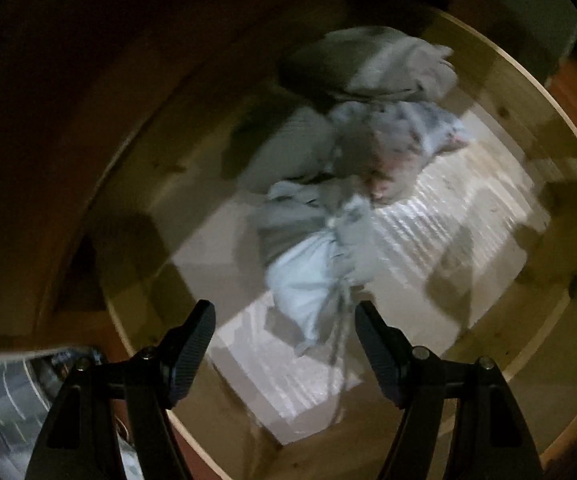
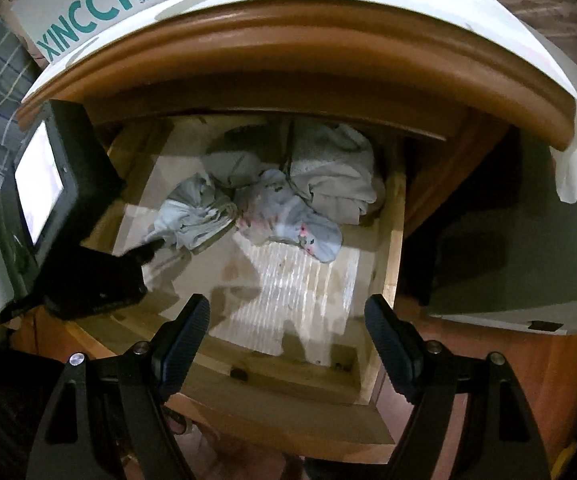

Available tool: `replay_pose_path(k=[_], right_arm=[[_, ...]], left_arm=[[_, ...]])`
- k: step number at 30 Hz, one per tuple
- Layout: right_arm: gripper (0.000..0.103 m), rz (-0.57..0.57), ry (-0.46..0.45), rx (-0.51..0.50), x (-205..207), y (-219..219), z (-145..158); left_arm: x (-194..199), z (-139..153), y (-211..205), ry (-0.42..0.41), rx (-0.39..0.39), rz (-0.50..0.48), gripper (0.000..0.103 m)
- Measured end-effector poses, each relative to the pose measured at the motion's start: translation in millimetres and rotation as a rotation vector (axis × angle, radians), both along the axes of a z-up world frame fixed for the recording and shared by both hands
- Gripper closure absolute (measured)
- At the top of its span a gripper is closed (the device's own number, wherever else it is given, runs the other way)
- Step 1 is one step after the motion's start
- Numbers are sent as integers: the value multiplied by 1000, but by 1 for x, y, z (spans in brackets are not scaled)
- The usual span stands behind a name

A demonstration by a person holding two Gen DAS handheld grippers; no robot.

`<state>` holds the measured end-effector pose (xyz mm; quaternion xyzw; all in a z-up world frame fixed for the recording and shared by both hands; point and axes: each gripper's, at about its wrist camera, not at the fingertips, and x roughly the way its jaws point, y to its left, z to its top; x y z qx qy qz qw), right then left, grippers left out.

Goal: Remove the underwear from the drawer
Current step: 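Lower the open left tool into the drawer onto the light blue garment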

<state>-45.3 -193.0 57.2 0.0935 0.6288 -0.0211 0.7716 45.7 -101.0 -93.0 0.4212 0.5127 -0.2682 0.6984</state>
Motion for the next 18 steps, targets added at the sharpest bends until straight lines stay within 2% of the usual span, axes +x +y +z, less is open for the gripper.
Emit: replay_pose_path(k=[6,18], right_arm=[[26,-26,1,11,0,-4,0],[26,-62,52,31,-4,-7,-9]], left_arm=[[2,-13,-6,14,42,-65,29],[10,-27,0,41,59,-49,29]])
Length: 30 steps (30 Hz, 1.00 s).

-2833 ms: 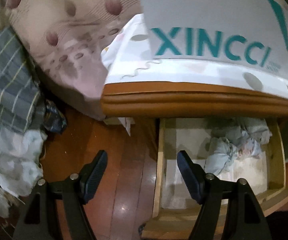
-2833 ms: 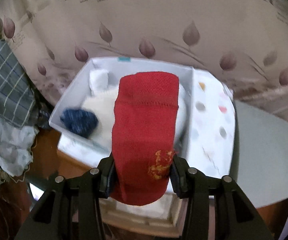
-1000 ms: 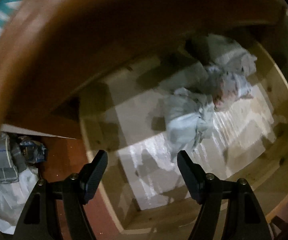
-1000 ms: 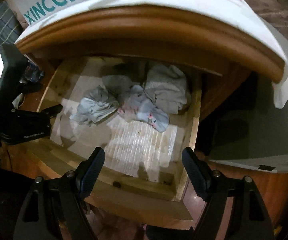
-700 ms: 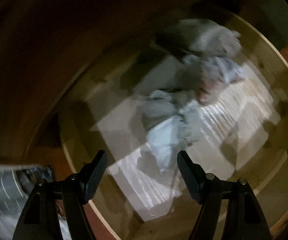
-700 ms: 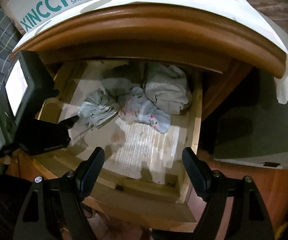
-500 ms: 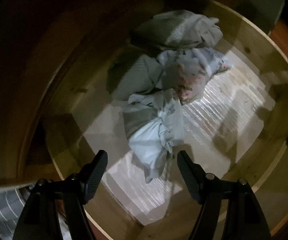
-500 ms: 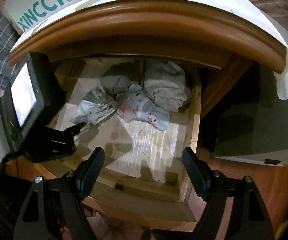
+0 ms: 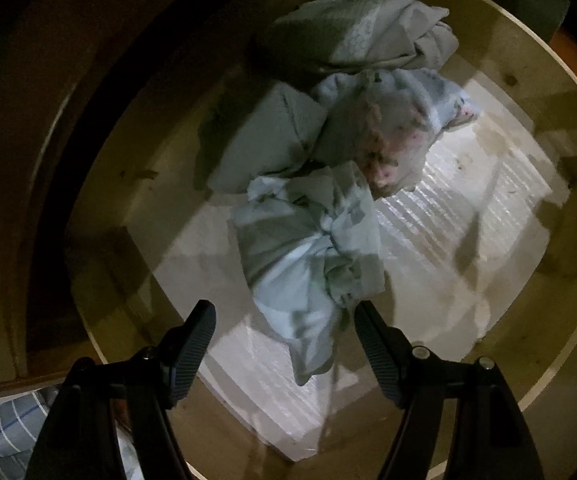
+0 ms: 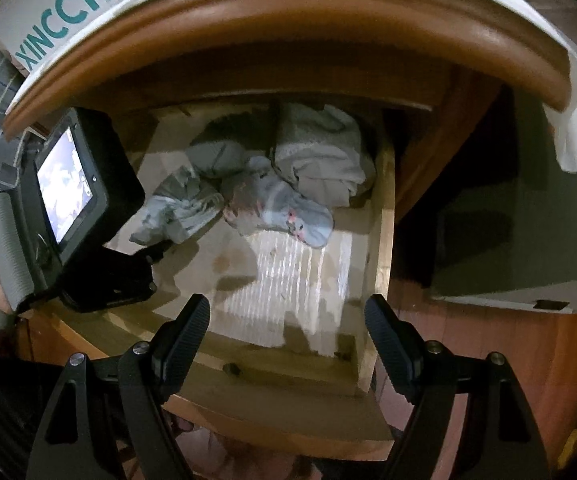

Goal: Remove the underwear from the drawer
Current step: 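Lower the open left tool into the drawer onto the light blue garment, then close the left tool on the light blue garment and lift it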

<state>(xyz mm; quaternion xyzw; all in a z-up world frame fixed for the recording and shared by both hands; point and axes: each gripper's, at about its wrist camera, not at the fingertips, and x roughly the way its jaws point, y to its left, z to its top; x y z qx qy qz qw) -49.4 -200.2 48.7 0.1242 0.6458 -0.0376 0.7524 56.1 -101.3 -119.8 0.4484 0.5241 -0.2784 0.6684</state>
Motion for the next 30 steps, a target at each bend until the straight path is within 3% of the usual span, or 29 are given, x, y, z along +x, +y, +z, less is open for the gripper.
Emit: replay_pose_path(k=[9,30], right_arm=[[26,-64,39,12,-2,-9,-9],[26,-51,46,11,-2,-6,-12]], left_arm=[[11,-12,3,7,6,16,29],[25,-23,-53,25,58,-130,29]])
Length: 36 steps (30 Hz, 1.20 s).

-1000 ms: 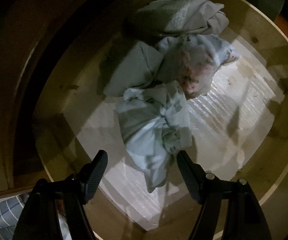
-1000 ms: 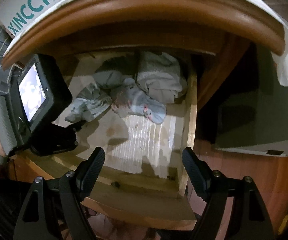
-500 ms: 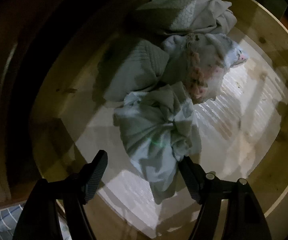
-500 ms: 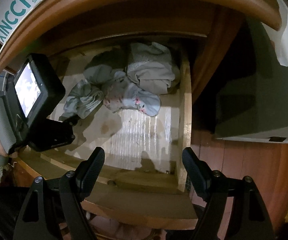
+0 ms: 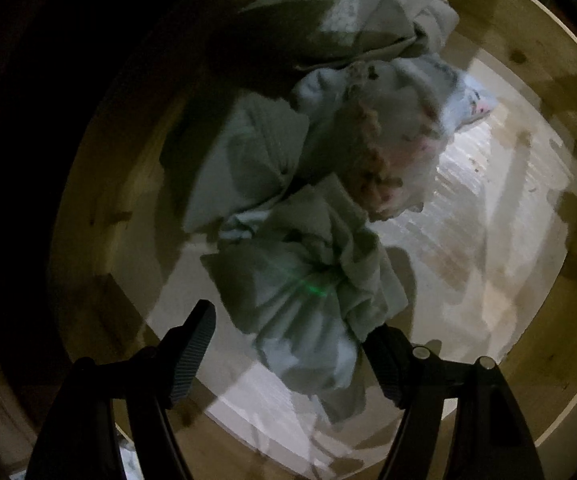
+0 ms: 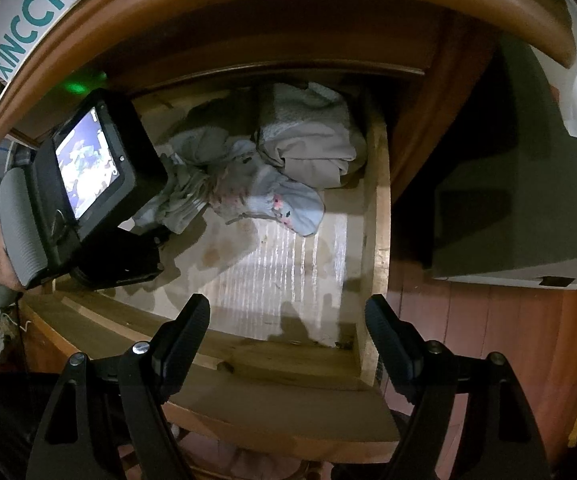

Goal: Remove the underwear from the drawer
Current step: 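Close the left tool on the light blue garment and lift it, then lower the right tool onto the pink floral underwear and grasp it while the left tool holds the blue garment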

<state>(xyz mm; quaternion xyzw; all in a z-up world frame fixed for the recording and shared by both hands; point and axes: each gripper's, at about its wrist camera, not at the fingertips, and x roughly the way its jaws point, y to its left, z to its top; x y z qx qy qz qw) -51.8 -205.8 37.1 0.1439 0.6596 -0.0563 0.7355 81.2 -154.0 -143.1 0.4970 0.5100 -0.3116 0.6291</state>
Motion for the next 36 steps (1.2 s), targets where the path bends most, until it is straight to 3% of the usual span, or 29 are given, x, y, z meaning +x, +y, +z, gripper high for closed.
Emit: replay_pose_path(k=[3,8,15,22,36], right_arm=[[26,5,-2,-1,1,1,0],[26,8,0,2,1,2,1],[26,16,3,-7,2,5,0],[26,58,2,-39,4,11,-1],[26,269,-48,-138,15,47,0]], left_arm=[[0,5,-2,62,-31,14,50],[-2,7,-8,51,-34,6,56],[-11,16,9,99,-8,24,58],[5,16,28,200,19,248,58],[32,32,77,225,-73,595,59]])
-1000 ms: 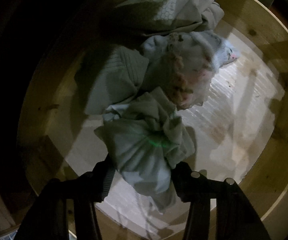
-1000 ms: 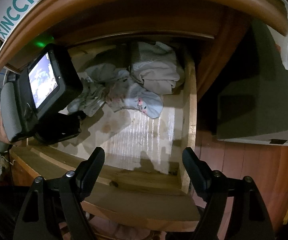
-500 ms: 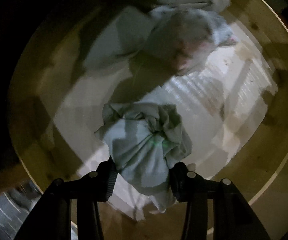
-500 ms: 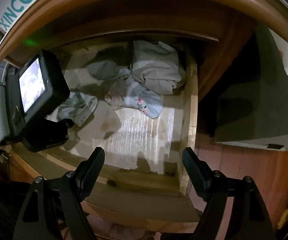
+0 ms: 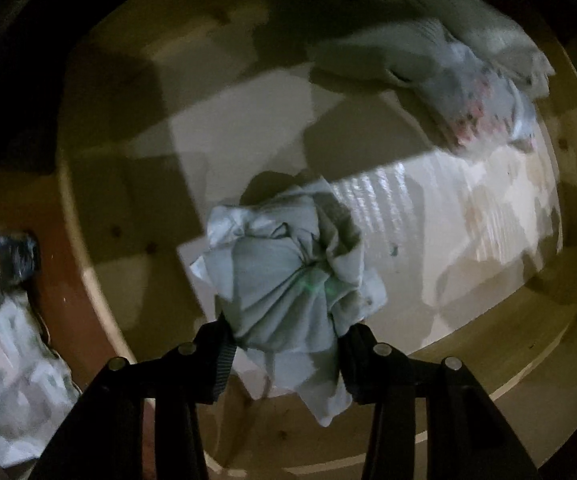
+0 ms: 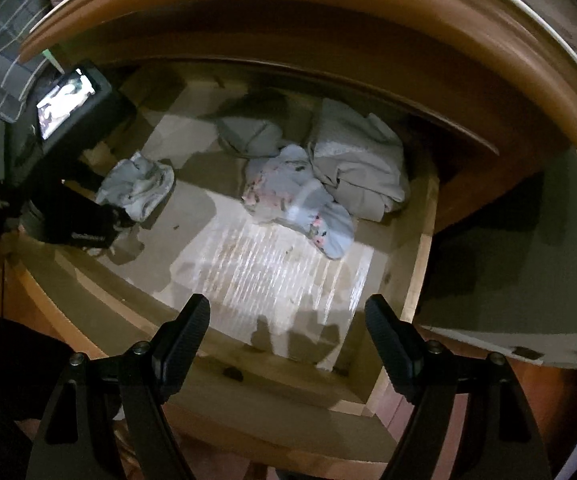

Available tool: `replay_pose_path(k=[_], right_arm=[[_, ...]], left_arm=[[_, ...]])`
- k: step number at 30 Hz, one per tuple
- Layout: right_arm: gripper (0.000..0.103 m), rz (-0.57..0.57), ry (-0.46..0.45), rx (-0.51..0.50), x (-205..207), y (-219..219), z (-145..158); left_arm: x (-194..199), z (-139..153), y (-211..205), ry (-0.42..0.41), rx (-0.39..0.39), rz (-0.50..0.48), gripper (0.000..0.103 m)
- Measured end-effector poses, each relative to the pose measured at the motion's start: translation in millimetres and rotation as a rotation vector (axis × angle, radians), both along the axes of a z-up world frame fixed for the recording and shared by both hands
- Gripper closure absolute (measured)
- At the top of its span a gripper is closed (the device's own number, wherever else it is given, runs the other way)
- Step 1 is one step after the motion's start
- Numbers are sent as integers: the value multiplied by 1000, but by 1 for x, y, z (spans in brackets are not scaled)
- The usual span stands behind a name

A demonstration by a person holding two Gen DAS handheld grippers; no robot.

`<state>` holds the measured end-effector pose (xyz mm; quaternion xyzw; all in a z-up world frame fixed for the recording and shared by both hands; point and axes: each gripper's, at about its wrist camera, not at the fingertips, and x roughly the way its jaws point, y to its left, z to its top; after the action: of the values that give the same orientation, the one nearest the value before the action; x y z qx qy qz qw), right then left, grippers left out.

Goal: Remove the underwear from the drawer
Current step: 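Lower the right tool onto the pink floral underwear and grasp it while the left tool holds the blue garment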

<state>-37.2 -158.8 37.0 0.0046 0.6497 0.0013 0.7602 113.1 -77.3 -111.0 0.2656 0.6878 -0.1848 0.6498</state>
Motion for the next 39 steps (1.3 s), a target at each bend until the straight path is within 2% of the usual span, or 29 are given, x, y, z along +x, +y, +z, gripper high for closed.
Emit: replay_pose_path(k=[4,8,13,17,19,25,27,36,39], right_arm=[[26,18,8,-13,3,2,-4],[32,59,13,-19,12,8,-7],[35,185,12,-51,34,24,-12],[41,274,21,-77,44,29,-20],[44,308,27,-96,46,31,-25],[49,435,26,-147,46,36,-40],[55,491,26,-162,45,42,-47],[57,661,-5,-288,50,57,-75],[56,678,-11,-298,56,59,-81]], left_arm=[[1,11,10,-12,-21,64,59],[-6,17,21,-31,-22,75,59],[-14,14,32,-40,-34,114,59],[-20,12,46,-65,-34,110,59],[-21,15,40,-77,-21,112,59],[-23,25,42,-88,-43,106,59],[-22,27,44,-84,-52,113,59],[-21,27,50,-68,-74,117,59],[-19,24,53,-60,-72,123,59]])
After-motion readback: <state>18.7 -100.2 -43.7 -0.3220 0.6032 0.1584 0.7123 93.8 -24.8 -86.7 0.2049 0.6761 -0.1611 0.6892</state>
